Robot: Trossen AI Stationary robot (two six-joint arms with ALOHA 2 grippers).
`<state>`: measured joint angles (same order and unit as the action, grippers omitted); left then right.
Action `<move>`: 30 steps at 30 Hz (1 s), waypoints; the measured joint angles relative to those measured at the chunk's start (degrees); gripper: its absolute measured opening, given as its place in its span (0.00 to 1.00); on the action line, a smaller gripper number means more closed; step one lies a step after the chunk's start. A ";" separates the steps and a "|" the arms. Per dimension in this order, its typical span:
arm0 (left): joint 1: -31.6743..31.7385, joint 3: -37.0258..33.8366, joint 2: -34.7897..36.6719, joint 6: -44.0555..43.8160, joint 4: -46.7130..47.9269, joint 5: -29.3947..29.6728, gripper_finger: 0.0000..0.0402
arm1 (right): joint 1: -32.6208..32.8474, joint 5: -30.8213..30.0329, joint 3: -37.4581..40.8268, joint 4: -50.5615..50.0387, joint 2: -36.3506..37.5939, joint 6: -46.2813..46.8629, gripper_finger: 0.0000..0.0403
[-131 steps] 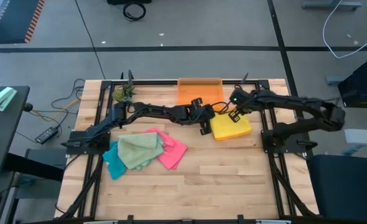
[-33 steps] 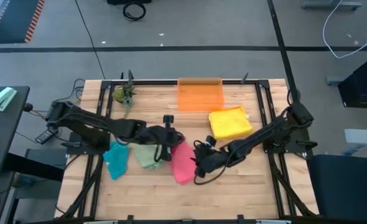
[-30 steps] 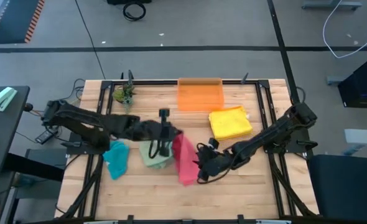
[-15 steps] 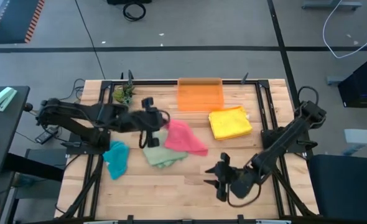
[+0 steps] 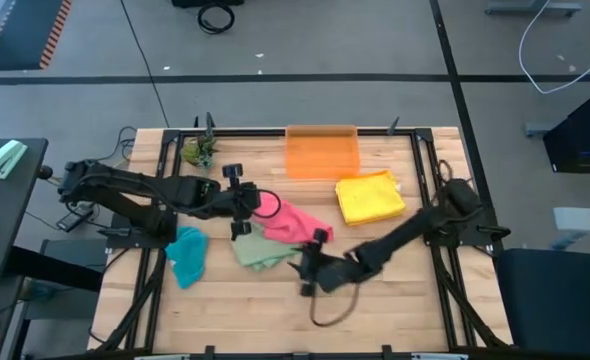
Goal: Fold microfiber towels
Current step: Fold the pink microfiber cloth
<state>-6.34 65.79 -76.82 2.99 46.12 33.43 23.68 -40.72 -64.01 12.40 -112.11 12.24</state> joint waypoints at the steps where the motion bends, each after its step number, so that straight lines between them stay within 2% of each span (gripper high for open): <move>1: 0.99 -0.43 0.00 0.71 0.04 0.02 0.01 | -1.21 0.08 -1.15 -0.02 -1.18 -1.03 0.42; 8: 9.23 -3.94 0.00 4.15 -0.37 0.00 0.01 | -7.23 3.85 -11.52 -0.92 -9.38 -7.77 0.35; 14: 13.25 -6.11 0.52 6.65 -0.84 -0.21 0.01 | -8.61 4.11 -17.74 -9.80 -13.88 -8.65 0.35; 20: 14.94 -6.22 0.48 7.86 -3.34 -2.42 0.01 | -8.67 -0.01 -17.90 -11.07 -14.98 -9.50 0.35; 27: 14.87 -6.22 0.46 7.97 -4.78 -3.23 0.02 | -9.35 -0.14 -17.86 -12.23 -14.98 -9.39 0.34; 30: 14.91 -6.22 0.46 7.77 -4.76 -3.21 0.01 | -9.35 -0.16 -17.86 -12.43 -14.98 -9.26 0.31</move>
<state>8.58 59.57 -76.36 10.76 41.36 30.22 14.33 -40.88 -81.87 -0.03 -127.09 2.98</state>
